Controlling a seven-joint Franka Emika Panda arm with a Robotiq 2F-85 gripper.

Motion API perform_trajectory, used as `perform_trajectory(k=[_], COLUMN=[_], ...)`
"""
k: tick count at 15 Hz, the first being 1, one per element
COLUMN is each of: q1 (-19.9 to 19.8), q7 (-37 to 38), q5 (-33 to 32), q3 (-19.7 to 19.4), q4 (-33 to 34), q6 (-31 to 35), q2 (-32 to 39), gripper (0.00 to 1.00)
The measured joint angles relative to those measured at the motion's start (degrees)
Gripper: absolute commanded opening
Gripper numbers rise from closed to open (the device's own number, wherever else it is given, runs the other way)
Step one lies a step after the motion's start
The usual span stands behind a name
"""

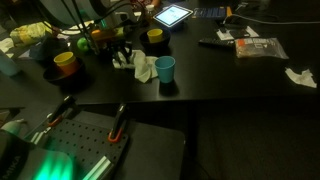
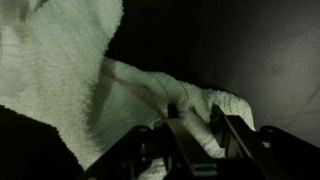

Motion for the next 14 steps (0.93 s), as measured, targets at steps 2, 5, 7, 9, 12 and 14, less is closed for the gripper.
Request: perform_trajectory(k=[2, 5, 7, 9, 12, 14], q1=[-0.1, -0.1, -0.3, -1.1, -3.5, -5.1], q7=[0.0, 0.6, 0.7, 0.6, 0.5, 0.3], q5=[1.0, 2.7, 4.9, 8.0, 14.2, 17.7], q3=[0.2, 0.4, 0.6, 1.7, 4.7, 6.5], q4=[0.0, 0.1, 0.2, 0.3, 0.4, 0.4], q6=[-0.2, -1.4, -2.9, -2.8, -2.1, -1.0], q2=[-0.3, -1.0, -1.5, -1.7, -1.7, -1.6], gripper=[0.03, 0.34, 0.49, 0.64, 0.82, 0.47])
